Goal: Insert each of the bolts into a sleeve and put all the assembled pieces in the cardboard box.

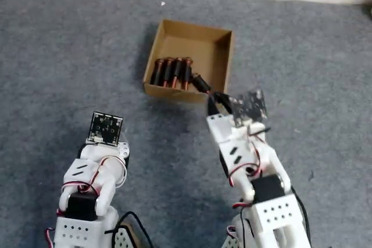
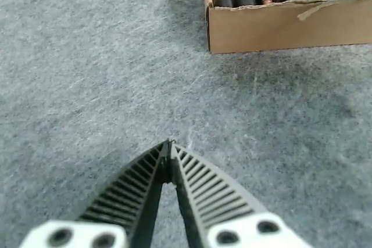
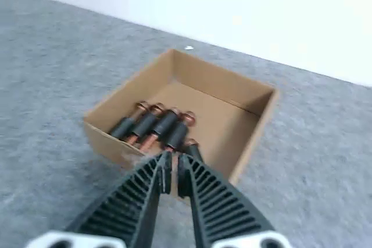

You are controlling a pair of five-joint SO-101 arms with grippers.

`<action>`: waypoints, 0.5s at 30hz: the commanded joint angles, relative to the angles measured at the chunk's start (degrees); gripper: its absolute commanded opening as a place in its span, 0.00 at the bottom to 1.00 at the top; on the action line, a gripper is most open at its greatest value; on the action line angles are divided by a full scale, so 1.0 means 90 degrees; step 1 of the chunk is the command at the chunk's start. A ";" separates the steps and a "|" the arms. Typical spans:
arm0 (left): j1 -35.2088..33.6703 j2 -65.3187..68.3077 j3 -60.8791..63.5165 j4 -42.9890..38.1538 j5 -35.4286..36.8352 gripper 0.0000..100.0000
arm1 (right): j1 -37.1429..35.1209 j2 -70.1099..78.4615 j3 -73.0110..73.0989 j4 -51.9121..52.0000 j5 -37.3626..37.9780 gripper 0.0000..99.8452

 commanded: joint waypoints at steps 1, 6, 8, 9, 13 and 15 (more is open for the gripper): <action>-0.0063 -0.0024 0.0132 0.0039 -0.0049 0.01 | 0.0357 -0.0884 0.0552 0.0024 0.0068 0.01; -0.0034 -0.0024 0.0132 0.0137 -0.0049 0.01 | 0.0581 -0.2154 0.1773 0.0024 0.0068 0.01; -0.0034 -0.0024 0.0132 0.0147 -0.0049 0.01 | 0.0659 -0.2701 0.2242 0.0034 0.0068 0.01; -0.0044 -0.0015 0.0132 0.0147 -0.0049 0.01 | 0.0659 -0.2984 0.2486 0.0034 0.0068 0.01; -0.0063 -0.0015 0.0132 0.0400 -0.0039 0.01 | 0.0669 -0.3619 0.3267 0.0679 0.0029 0.01; -0.0034 -0.0024 0.0132 0.0733 -0.0049 0.01 | 0.0659 -0.3541 0.3228 0.0962 0.0029 0.01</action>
